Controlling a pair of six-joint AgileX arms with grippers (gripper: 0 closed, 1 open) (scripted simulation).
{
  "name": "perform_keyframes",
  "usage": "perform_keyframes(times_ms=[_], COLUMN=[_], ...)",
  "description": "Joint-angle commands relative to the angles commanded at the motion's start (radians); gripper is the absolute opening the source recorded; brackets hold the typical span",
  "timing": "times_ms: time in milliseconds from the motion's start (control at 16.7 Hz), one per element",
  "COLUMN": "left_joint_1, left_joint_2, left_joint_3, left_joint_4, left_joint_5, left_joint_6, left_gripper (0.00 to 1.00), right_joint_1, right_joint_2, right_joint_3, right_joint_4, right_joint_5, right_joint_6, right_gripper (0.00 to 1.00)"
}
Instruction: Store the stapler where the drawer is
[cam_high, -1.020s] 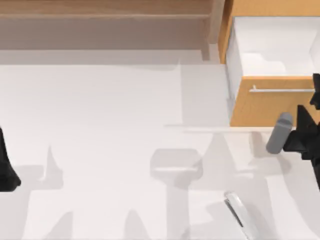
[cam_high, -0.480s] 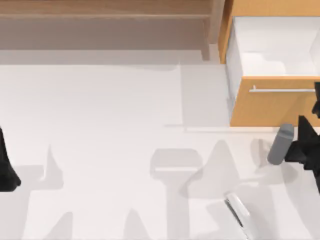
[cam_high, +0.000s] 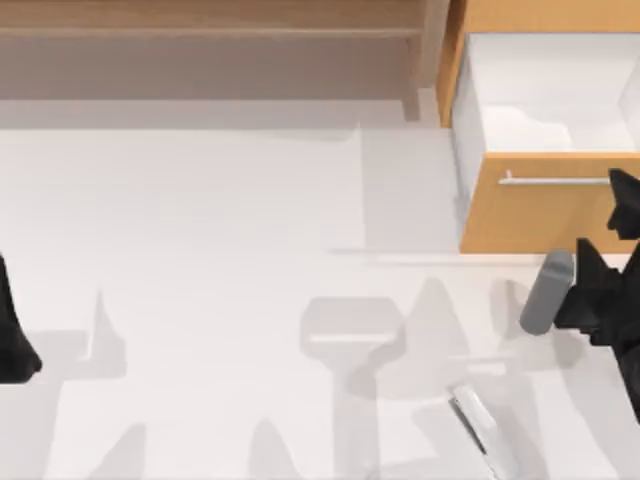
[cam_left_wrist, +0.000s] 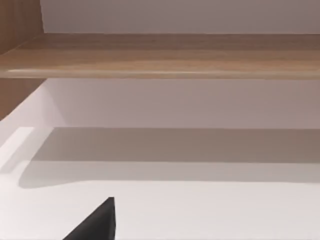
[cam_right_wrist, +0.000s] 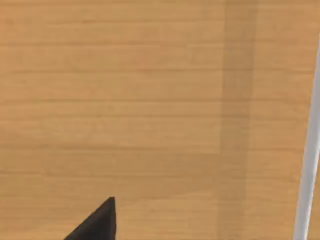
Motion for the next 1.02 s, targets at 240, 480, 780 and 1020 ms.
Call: perform_keyframes(times_ms=[240, 480, 780, 1020], left_joint_1=[0.000, 0.000, 0.000, 0.000], left_joint_2=[0.000, 0.000, 0.000, 0.000], left_joint_3=[0.000, 0.000, 0.000, 0.000], left_joint_4=[0.000, 0.000, 0.000, 0.000], left_joint_5=[0.000, 0.000, 0.000, 0.000], left_joint_6=[0.000, 0.000, 0.000, 0.000], left_gripper=[1.00, 1.00, 1.00, 1.00], right_joint_1=[0.114, 0.238, 0.346, 0.386], right_joint_2=[-0.110, -0.227, -0.326, -0.365], right_joint_3=[0.098, 0.246, 0.430, 0.571], right_joint_4=[-0.222, -0.599, -1.222, -1.747], right_joint_5=[-0.015, -0.040, -0.095, -0.164], right_joint_6=[0.172, 0.434, 0.830, 1.149], right_gripper=[1.00, 1.00, 1.00, 1.00])
